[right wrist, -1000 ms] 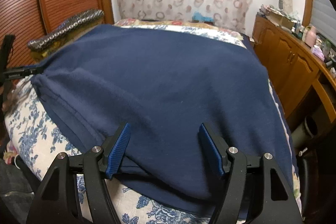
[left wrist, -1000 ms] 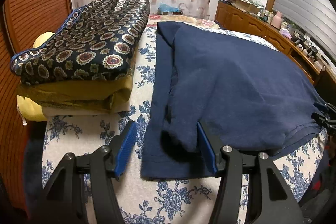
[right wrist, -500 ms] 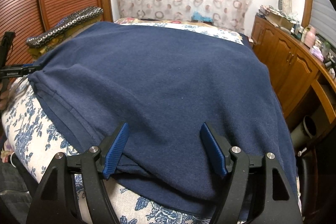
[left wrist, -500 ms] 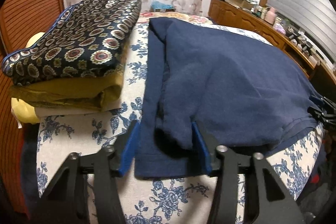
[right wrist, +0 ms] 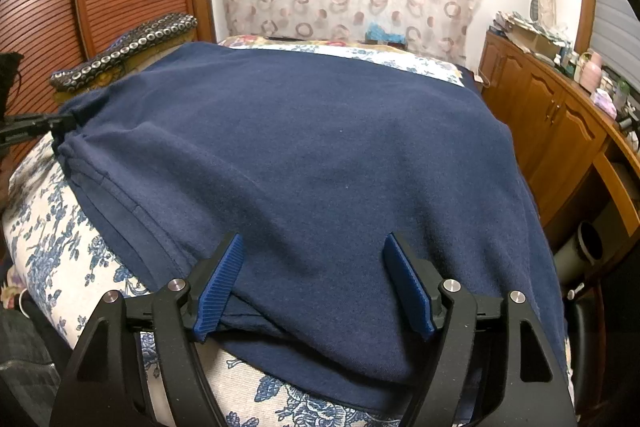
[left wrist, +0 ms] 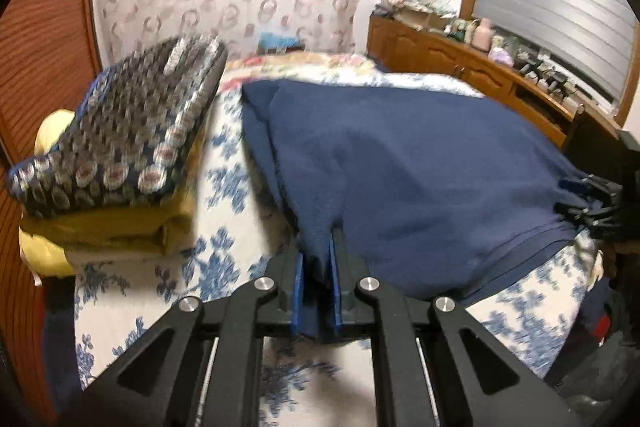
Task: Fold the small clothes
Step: 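Move the left tool to the shirt edge and close on it, then lift the shirt edge with the left tool, fold it over and open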
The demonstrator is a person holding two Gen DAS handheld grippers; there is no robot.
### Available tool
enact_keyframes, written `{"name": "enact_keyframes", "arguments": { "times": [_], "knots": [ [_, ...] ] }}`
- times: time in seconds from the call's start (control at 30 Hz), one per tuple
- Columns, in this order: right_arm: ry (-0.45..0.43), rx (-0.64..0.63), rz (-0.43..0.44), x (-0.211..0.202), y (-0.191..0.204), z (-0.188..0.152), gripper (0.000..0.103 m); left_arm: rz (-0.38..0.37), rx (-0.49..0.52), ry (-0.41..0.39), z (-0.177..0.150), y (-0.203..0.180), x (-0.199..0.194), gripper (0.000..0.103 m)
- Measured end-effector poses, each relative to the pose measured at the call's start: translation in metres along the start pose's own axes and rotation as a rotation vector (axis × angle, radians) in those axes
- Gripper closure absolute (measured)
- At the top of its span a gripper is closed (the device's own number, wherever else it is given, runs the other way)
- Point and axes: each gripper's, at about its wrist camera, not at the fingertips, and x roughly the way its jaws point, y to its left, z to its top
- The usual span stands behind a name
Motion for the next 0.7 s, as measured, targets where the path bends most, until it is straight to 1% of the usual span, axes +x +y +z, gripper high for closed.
{"name": "enact_keyframes", "arguments": {
  "times": [0.13,0.4,0.57,0.7],
  "knots": [
    [-0.005,0.000,0.000,0.000,0.000,0.000,0.027,-0.028,0.023,-0.049,0.013,-0.011,-0.011,0.095],
    [-0.021,0.000,0.001,0.001,-0.002,-0.001,0.024,-0.090,0.055,-0.097,0.039,-0.029,-0.012,0.095],
    [-0.005,0.017,0.013,-0.001,-0.007,0.001,0.024,-0.175,0.088,-0.139,0.063,-0.066,-0.016,0.096],
    [-0.028,0.040,0.012,-0.014,-0.018,0.001,0.024,-0.239,0.142,-0.159,0.088,-0.097,-0.014,0.096]
  ]
}}
